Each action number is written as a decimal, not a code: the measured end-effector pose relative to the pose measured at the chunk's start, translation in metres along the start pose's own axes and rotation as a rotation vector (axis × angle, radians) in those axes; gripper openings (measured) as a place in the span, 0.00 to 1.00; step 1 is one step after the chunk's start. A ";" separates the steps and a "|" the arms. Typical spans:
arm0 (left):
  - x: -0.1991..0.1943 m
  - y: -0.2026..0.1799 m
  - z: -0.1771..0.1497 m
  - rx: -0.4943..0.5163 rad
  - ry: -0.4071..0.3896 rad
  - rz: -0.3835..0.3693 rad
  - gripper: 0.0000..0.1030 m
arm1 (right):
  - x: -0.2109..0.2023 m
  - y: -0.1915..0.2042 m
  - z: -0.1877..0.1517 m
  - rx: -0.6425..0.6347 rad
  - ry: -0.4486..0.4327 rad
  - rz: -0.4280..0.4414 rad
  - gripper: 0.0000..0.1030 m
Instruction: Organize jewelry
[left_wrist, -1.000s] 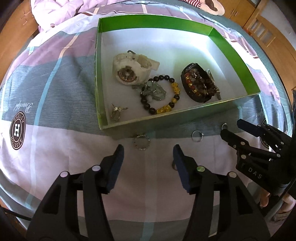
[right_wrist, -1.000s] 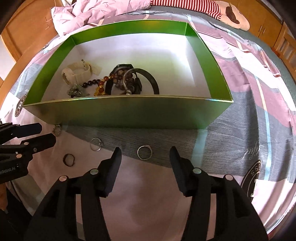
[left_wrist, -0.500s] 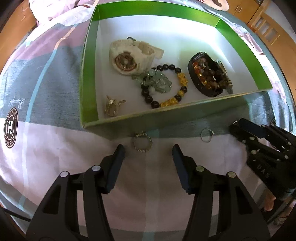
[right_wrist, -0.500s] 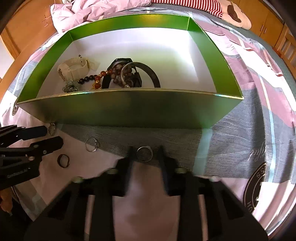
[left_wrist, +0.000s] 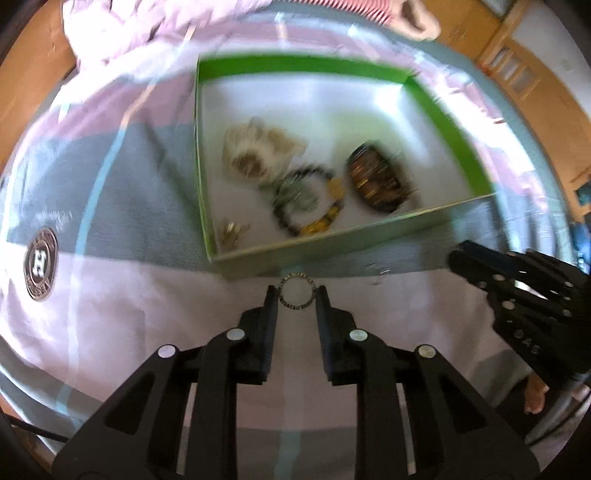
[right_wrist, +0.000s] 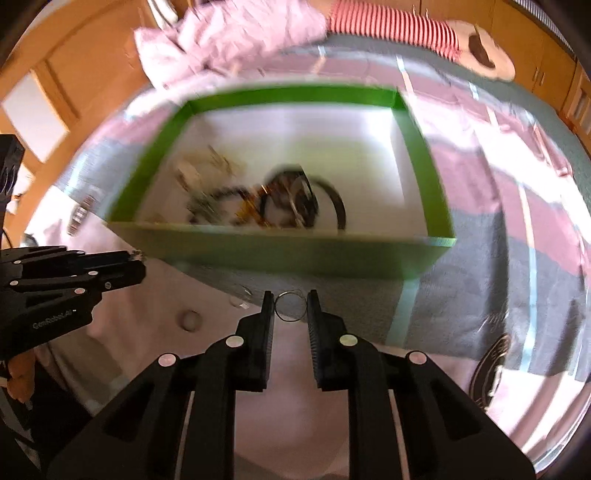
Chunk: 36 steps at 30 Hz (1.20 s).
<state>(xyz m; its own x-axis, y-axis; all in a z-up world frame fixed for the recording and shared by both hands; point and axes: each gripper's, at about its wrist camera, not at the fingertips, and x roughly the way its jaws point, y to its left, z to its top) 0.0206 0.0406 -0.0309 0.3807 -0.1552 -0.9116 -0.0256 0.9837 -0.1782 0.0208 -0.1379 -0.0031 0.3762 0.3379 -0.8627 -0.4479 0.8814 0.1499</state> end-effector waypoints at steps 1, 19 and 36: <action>-0.015 -0.004 0.003 0.014 -0.041 -0.021 0.20 | -0.010 0.000 0.007 0.004 -0.038 0.004 0.18; 0.011 0.008 0.056 -0.011 -0.184 0.104 0.37 | 0.053 -0.027 0.053 0.114 -0.069 -0.076 0.35; -0.023 0.012 -0.017 -0.013 -0.061 0.037 0.41 | 0.066 0.017 -0.008 -0.010 0.091 0.013 0.41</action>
<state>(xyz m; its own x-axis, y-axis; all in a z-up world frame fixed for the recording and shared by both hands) -0.0046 0.0543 -0.0181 0.4347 -0.1129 -0.8935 -0.0526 0.9872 -0.1503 0.0312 -0.1033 -0.0613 0.2958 0.3175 -0.9010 -0.4605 0.8737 0.1567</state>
